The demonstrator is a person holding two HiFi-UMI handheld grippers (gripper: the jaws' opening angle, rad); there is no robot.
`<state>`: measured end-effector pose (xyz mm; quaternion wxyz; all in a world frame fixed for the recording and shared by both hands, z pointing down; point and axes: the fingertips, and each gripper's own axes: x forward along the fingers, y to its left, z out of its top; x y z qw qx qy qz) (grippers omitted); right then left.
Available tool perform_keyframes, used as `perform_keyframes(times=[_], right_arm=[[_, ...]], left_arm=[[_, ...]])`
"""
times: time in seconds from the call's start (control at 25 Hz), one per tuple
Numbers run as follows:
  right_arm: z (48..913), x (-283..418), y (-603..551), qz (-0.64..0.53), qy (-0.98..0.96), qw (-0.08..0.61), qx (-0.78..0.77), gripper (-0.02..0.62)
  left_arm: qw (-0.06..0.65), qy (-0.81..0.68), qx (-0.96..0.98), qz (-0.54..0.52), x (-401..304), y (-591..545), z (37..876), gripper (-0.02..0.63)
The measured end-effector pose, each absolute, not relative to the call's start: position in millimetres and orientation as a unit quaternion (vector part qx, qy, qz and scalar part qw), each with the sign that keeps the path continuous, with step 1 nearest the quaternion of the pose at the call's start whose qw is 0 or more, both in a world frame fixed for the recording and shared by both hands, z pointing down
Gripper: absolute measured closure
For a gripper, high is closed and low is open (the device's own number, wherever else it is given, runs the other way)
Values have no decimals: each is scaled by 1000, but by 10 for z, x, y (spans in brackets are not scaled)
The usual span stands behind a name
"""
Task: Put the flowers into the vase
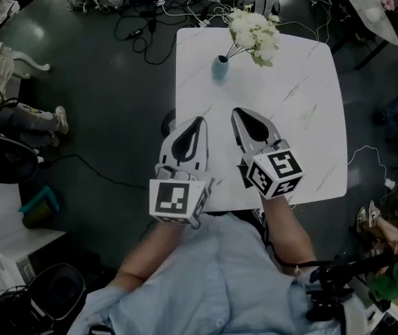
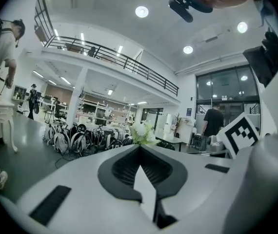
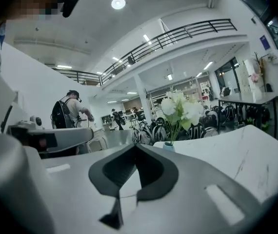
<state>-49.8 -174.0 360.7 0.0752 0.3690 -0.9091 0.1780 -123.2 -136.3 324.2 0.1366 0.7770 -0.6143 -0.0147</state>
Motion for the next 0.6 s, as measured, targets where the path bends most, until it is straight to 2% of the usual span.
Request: perform_keyframes(times=[0.16,0.6], right_arm=[[3432,-547,-1513,143,-905,86,391,594],[3176,-508,-1249,111,-898,63,421,595]], left_arm=[[120,-611,782,-20,-1265,-1279,3098,601],[91,-583,807,-33,-1133,-1093,2882,601]])
